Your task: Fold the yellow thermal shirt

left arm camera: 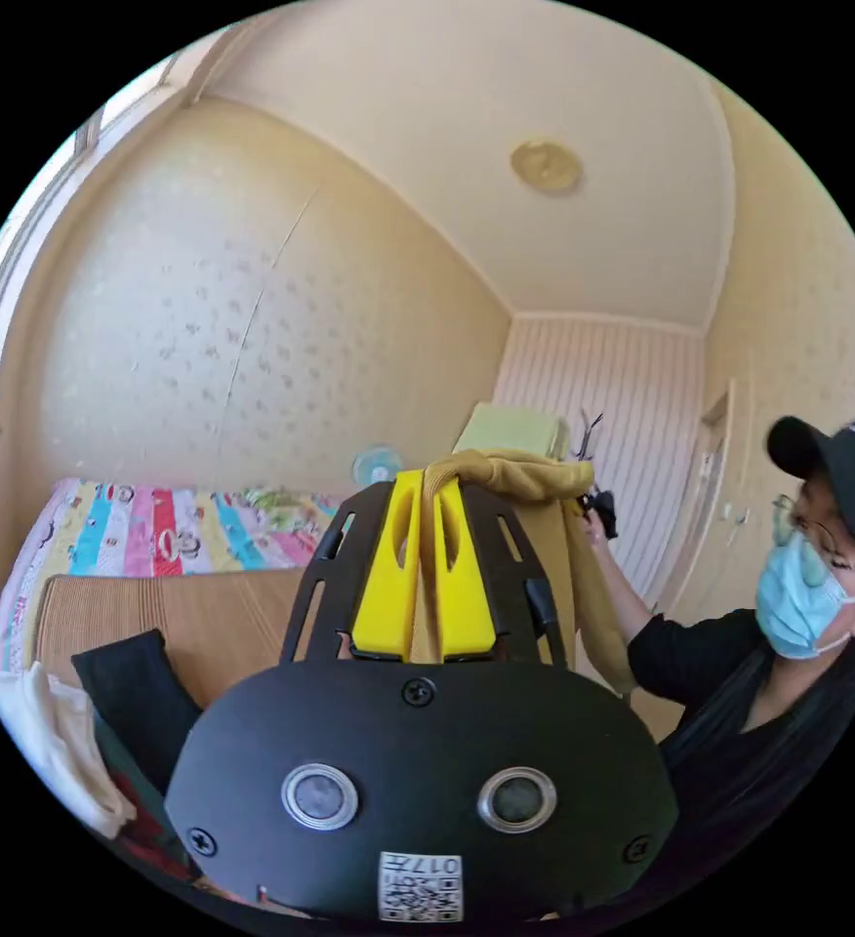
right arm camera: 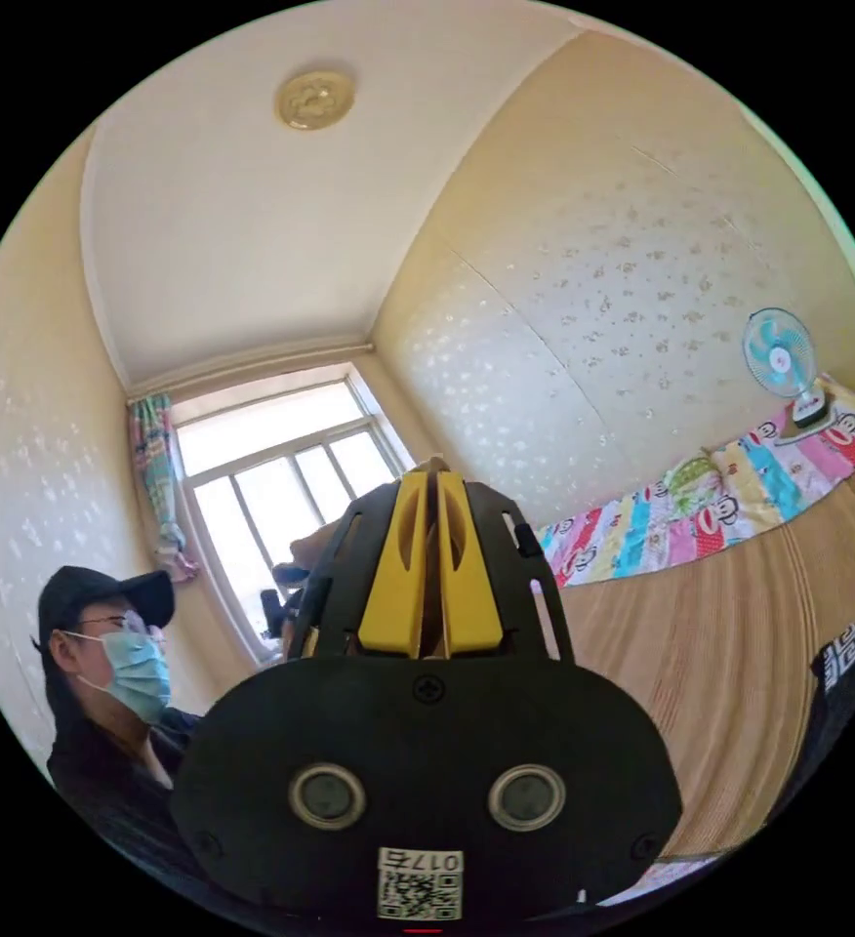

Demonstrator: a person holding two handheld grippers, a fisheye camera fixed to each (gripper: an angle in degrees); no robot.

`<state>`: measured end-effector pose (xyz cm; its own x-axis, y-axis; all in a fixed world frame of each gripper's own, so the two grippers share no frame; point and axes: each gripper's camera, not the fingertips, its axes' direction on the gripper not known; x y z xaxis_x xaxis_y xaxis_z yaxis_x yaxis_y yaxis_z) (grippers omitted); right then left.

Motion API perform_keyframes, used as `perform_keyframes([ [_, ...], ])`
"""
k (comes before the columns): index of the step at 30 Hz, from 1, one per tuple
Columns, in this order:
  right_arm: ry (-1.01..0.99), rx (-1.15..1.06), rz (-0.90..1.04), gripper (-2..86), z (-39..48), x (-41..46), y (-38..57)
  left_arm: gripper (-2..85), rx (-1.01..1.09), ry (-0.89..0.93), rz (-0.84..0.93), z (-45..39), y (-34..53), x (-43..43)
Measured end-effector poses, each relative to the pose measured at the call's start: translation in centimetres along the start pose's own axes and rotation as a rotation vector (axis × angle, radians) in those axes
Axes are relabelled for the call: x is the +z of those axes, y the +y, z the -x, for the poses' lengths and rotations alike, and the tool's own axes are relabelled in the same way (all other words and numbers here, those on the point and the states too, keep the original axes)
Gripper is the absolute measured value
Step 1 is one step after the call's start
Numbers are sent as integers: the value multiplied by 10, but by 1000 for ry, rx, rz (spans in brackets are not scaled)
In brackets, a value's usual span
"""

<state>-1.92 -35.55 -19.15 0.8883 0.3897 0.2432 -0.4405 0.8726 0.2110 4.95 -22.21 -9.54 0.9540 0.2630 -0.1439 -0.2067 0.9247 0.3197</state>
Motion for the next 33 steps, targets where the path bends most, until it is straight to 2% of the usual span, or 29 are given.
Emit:
perform_keyframes([
  [2, 333, -112, 114, 24, -47, 74, -29, 31, -51, -79, 193, 68, -15, 85],
  [3, 440, -173, 168, 25, -61, 101, -34, 59, -102, -162, 327, 114, -9, 139],
  [4, 654, -255, 282, 27, -98, 157, -35, 71, -176, -253, 423, 153, 10, 179],
  [5, 811, -220, 380, 31, -144, 205, -27, 77, -206, -283, 449, 168, 23, 194],
  [7, 911, -87, 442, 38, -194, 247, -3, 80, -259, -285, 436, 194, 85, 232],
  [9, 836, -89, 457, 47, -209, 275, 41, 83, -258, -211, 423, 190, 144, 258],
  [11, 769, -120, 638, 62, -225, 314, 122, 90, -263, -133, 484, 177, 210, 293],
  [14, 769, -104, 887, 74, -250, 335, 238, 103, -298, -18, 590, 145, 315, 352],
  [17, 796, -30, 920, 84, -258, 312, 315, 132, -357, -4, 659, 107, 395, 390],
  [19, 809, 2, 839, 97, -248, 281, 333, 147, -396, -87, 620, 84, 436, 390],
  [21, 942, 7, 720, 113, -234, 246, 339, 148, -451, -116, 597, 75, 461, 389],
  [23, 1199, -14, 553, 114, -219, 197, 340, 137, -522, -84, 638, 75, 488, 398],
  [25, 1260, 4, 520, 103, -222, 171, 342, 76, -560, -108, 596, 77, 512, 394],
  [27, 1192, 37, 705, 74, -248, 169, 349, 38, -569, -84, 607, 86, 525, 392],
  [29, 1134, 117, 1063, 33, -290, 183, 367, 31, -640, -11, 614, 101, 535, 379],
  [31, 1137, 38, 1034, 27, -277, 178, 350, 26, -672, 7, 576, 111, 544, 342],
  [33, 1262, -23, 964, 26, -268, 168, 321, 27, -668, 15, 614, 112, 553, 322],
])
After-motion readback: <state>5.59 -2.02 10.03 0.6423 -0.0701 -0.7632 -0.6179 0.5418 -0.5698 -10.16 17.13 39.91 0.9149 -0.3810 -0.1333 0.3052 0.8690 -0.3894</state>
